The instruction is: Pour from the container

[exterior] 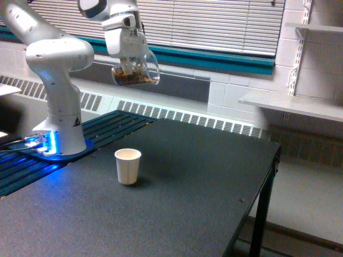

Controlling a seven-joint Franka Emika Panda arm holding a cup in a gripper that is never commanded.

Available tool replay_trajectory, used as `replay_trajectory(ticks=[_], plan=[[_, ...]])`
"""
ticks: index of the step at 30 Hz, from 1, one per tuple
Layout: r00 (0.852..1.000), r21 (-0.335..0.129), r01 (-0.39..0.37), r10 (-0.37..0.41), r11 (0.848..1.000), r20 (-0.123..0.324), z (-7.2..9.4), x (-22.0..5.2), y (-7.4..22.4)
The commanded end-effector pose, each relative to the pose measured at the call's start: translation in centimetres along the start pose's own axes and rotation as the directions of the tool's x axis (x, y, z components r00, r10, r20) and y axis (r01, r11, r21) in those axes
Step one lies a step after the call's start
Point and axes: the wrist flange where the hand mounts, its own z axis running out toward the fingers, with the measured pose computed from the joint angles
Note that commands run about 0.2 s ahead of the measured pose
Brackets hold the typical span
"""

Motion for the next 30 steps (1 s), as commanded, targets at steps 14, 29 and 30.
replay_trajectory(ticks=[14, 29, 30], plan=[[0.995, -0.057, -0.061, 0.065, 0.997, 0.071, 1.1, -0.3, 3.3], [0.992, -0.077, -0.065, 0.073, 0.995, 0.107, 1.4, -0.4, 4.2], [0.991, -0.078, -0.066, 0.075, 0.995, 0.110, 1.5, -0.5, 4.2]])
